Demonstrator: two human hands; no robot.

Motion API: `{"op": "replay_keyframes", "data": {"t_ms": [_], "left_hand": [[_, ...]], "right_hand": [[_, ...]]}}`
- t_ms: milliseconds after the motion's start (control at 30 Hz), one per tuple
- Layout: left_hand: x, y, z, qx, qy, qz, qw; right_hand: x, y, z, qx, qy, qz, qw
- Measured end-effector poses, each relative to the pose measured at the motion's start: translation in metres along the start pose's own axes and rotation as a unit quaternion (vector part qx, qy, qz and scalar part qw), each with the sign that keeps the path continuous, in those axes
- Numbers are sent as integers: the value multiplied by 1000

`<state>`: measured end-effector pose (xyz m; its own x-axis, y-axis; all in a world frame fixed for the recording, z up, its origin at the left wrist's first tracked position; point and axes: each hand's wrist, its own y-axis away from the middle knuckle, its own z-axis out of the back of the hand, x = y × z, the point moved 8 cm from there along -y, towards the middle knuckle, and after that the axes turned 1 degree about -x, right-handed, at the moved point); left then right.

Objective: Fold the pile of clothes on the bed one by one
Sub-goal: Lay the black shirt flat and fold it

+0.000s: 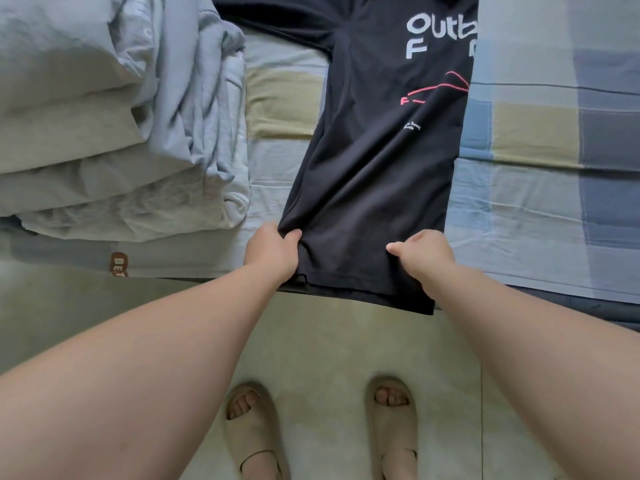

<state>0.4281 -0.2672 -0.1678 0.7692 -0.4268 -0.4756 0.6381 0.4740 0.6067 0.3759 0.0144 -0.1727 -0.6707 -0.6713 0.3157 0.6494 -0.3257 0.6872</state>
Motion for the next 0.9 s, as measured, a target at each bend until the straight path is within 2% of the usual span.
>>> {"op": "replay_keyframes", "data": {"t_ms": [67, 133, 200, 300, 433, 533, 767, 900], "left_hand": [[3, -1, -4, -7, -2, 2, 1000], [3, -3, -7, -13, -5, 3, 1000], [3, -6, -6, -21, -15, 2, 1000], [2, -5, -5, -32, -27, -3, 999], [2, 2, -7, -42, -31, 3, 999], [-4, 19, -18, -33, -45, -1, 998], [-37, 70, -88, 20, -54, 5, 998], [-42, 82, -115, 43, -108, 23, 993]], "right_hand": [[1, -3, 24, -112, 68, 32, 991], [-8, -6, 34, -140, 75, 14, 987], [-18, -16, 33, -109, 26, -7, 994], [-23, -28, 24, -16, -133, -5, 991], [-28, -28, 25, 53, -184, 19, 981], [-35, -26, 46, 48, -195, 58, 978], [-81, -43, 135, -54, -131, 87, 986], [-116, -58, 137, -7, -98, 28, 995]]}}
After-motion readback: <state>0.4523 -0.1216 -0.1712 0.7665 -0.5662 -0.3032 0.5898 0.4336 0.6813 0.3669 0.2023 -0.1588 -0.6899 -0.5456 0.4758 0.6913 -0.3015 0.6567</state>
